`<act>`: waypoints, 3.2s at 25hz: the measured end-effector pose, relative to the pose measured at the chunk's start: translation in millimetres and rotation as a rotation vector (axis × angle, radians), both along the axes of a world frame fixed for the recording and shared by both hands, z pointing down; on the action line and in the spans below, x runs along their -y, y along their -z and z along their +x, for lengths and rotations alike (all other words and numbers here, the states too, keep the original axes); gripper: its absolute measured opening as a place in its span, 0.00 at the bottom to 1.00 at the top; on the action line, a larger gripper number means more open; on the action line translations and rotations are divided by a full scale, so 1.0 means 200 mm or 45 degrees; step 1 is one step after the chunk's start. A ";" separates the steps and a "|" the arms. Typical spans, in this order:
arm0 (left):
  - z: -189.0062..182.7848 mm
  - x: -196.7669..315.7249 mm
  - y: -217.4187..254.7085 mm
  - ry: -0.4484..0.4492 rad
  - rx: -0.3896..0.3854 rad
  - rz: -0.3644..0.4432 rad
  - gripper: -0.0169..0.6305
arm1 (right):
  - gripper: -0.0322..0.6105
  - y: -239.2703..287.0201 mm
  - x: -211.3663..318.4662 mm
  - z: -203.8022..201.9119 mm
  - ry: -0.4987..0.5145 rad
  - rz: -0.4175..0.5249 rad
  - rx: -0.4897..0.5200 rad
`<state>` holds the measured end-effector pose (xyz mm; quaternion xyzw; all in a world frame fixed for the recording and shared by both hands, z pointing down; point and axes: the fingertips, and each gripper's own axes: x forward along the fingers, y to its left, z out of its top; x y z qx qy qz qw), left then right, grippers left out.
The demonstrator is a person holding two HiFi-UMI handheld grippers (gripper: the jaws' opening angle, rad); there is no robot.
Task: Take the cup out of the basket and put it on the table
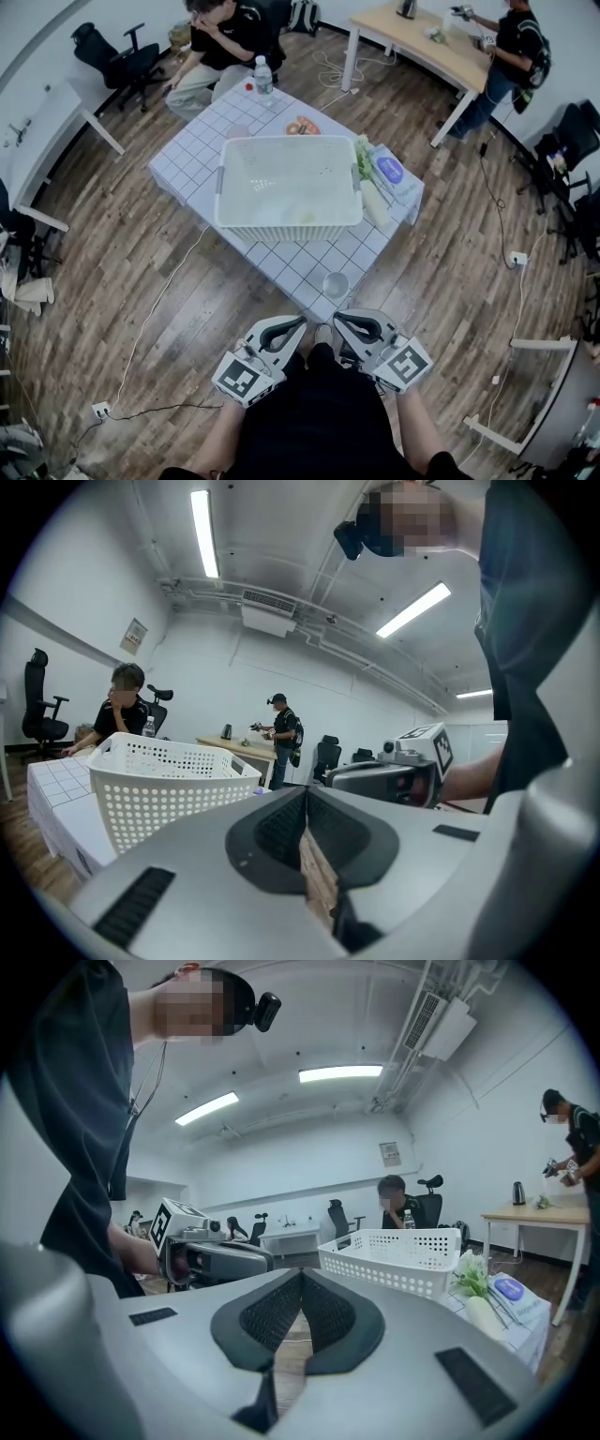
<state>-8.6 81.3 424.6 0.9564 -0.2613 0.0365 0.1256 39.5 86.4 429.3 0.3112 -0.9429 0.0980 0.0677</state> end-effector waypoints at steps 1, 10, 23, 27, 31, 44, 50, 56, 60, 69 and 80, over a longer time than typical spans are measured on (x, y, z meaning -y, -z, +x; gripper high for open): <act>-0.01 0.00 -0.01 0.003 0.005 -0.006 0.04 | 0.09 0.00 0.02 0.01 -0.004 0.004 -0.011; -0.04 -0.02 -0.04 0.031 0.026 -0.021 0.04 | 0.09 0.09 0.24 0.05 0.004 0.068 -0.116; -0.08 -0.03 -0.07 0.079 0.037 -0.047 0.04 | 0.09 0.11 0.54 0.05 0.019 0.119 -0.301; -0.07 -0.03 -0.06 0.078 0.025 -0.052 0.04 | 0.09 0.12 0.63 0.05 0.036 0.128 -0.345; -0.06 -0.03 -0.07 0.073 0.034 -0.064 0.04 | 0.09 0.11 0.75 0.05 0.091 0.143 -0.454; -0.04 0.03 -0.07 0.085 0.022 -0.077 0.04 | 0.09 -0.04 1.12 0.01 0.231 0.117 -0.826; -0.06 0.03 -0.08 0.113 0.022 -0.087 0.04 | 0.09 -0.15 1.21 -0.02 0.334 0.084 -0.979; -0.09 0.04 -0.08 0.148 0.041 -0.113 0.04 | 0.10 -0.26 1.29 -0.06 0.453 0.028 -1.113; -0.11 0.04 -0.10 0.154 0.081 -0.121 0.04 | 0.12 -0.33 1.33 -0.08 0.521 -0.028 -1.167; -0.11 0.05 -0.12 0.146 0.034 -0.129 0.04 | 0.25 -0.50 1.38 -0.11 0.698 -0.113 -1.360; -0.16 0.07 -0.15 0.186 0.034 -0.165 0.04 | 0.35 -0.72 1.45 -0.13 0.835 -0.233 -1.490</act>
